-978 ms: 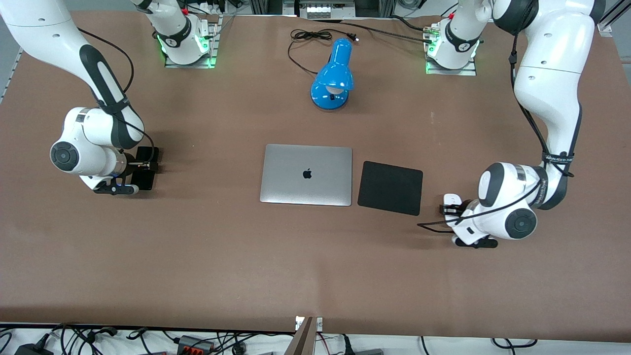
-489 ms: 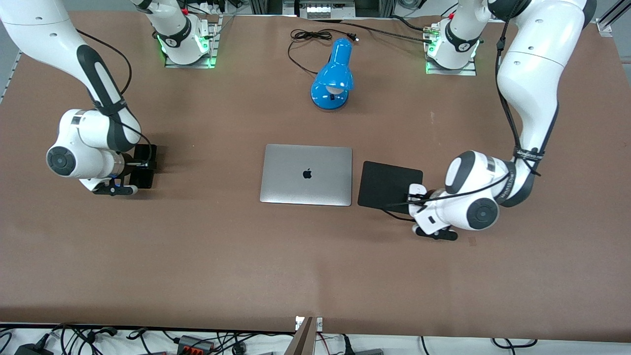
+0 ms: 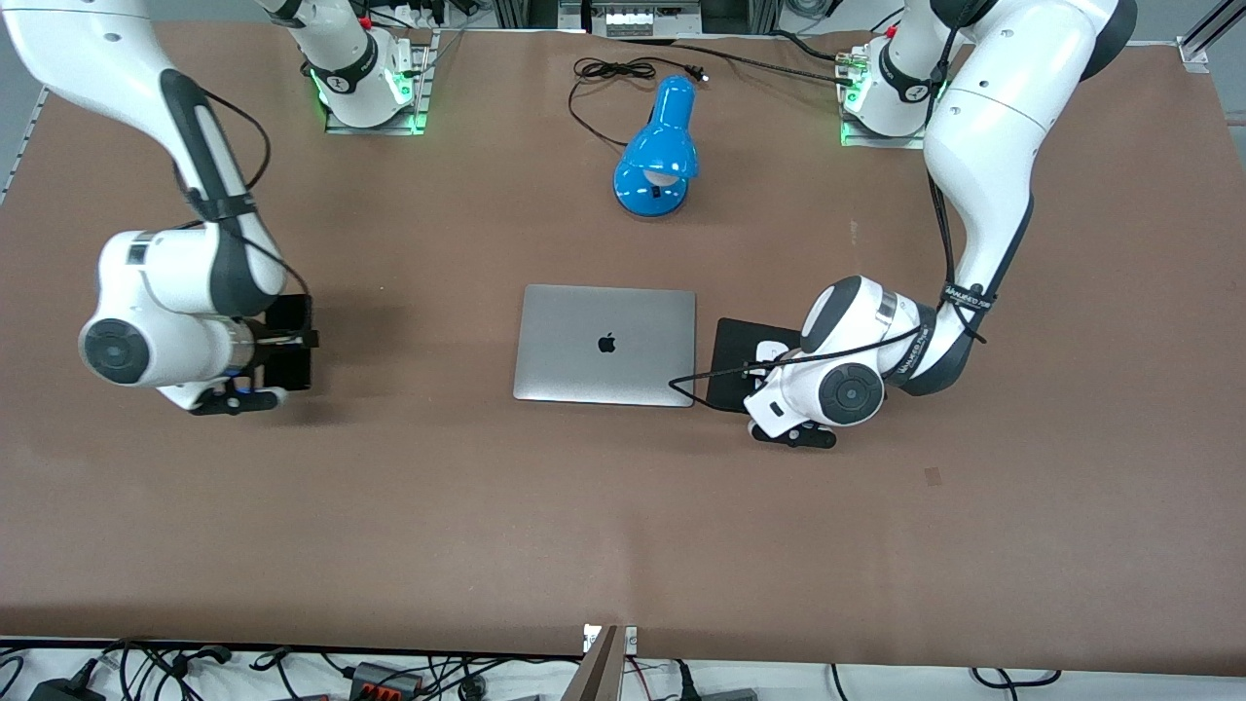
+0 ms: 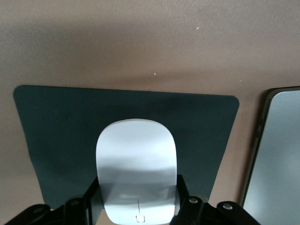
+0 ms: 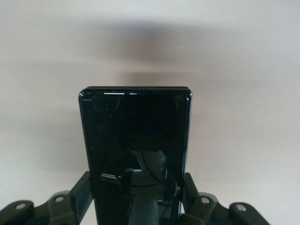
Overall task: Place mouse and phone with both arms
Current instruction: 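Carry the phone toward the laptop while the left gripper carries the mouse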
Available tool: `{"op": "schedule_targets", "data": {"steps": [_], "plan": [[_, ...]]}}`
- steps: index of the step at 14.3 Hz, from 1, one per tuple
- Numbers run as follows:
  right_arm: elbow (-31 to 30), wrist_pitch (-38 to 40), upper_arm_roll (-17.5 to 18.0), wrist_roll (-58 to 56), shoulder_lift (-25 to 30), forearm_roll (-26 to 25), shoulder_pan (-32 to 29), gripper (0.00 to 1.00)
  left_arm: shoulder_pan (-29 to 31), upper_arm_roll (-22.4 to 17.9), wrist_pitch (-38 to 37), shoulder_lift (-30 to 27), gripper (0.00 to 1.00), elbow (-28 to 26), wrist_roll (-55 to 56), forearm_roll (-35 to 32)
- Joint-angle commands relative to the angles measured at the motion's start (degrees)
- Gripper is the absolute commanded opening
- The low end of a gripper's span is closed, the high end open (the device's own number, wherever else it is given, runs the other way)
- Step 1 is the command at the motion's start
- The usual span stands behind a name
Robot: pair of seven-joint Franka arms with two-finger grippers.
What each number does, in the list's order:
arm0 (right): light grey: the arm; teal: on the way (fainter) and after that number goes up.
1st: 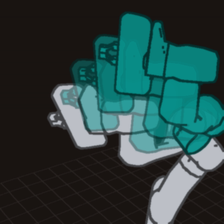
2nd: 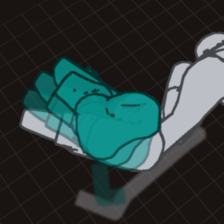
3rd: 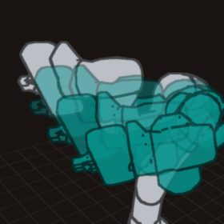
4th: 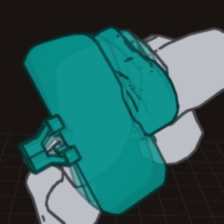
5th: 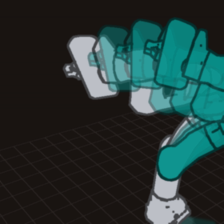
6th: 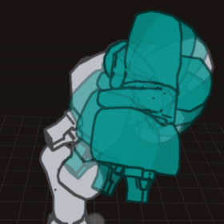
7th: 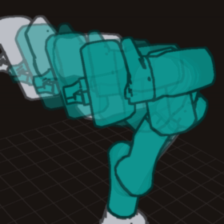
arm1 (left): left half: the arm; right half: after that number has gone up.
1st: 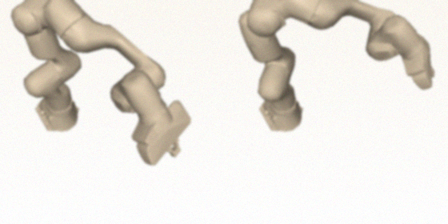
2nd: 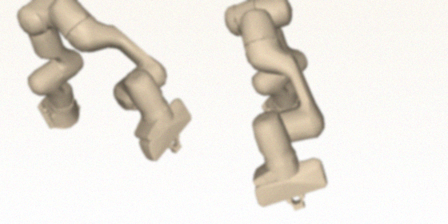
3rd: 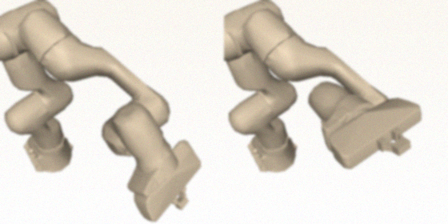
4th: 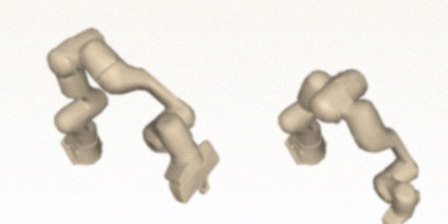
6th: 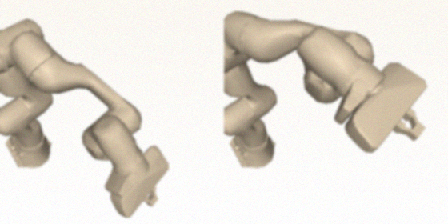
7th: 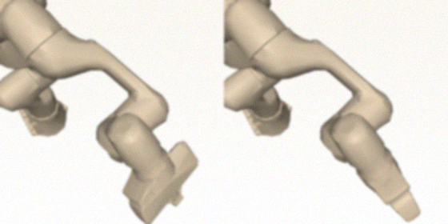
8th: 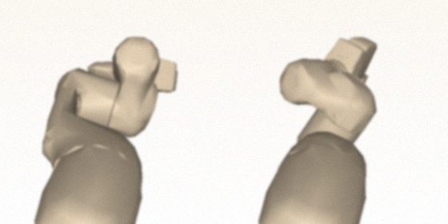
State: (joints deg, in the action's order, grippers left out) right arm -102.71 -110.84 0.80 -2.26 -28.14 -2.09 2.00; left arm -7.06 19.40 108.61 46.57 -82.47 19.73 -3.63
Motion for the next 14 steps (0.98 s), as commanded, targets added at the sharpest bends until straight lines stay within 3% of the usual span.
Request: {"op": "schedule_targets", "data": {"steps": [1,9,11,14], "plan": [[1.11,-0.78,-0.19,3.91,-1.65,3.13,4.75,0.21,0.21,-0.24,0.89,0.63,0.54,-0.06,0.31,-1.20],[1.37,-9.57,-0.19,21.67,-5.70,7.44,16.45,0.22,0.21,-0.42,2.66,2.47,0.58,-0.41,0.40,-1.20],[1.73,-11.49,-0.19,24.22,-6.83,7.71,17.60,0.22,0.29,-0.42,2.66,2.48,0.71,-0.41,0.40,-1.20],[1.82,-15.01,0.07,27.82,-8.42,7.80,19.53,0.22,0.38,-0.42,2.57,2.30,0.78,-0.32,0.48,-1.20]]}}
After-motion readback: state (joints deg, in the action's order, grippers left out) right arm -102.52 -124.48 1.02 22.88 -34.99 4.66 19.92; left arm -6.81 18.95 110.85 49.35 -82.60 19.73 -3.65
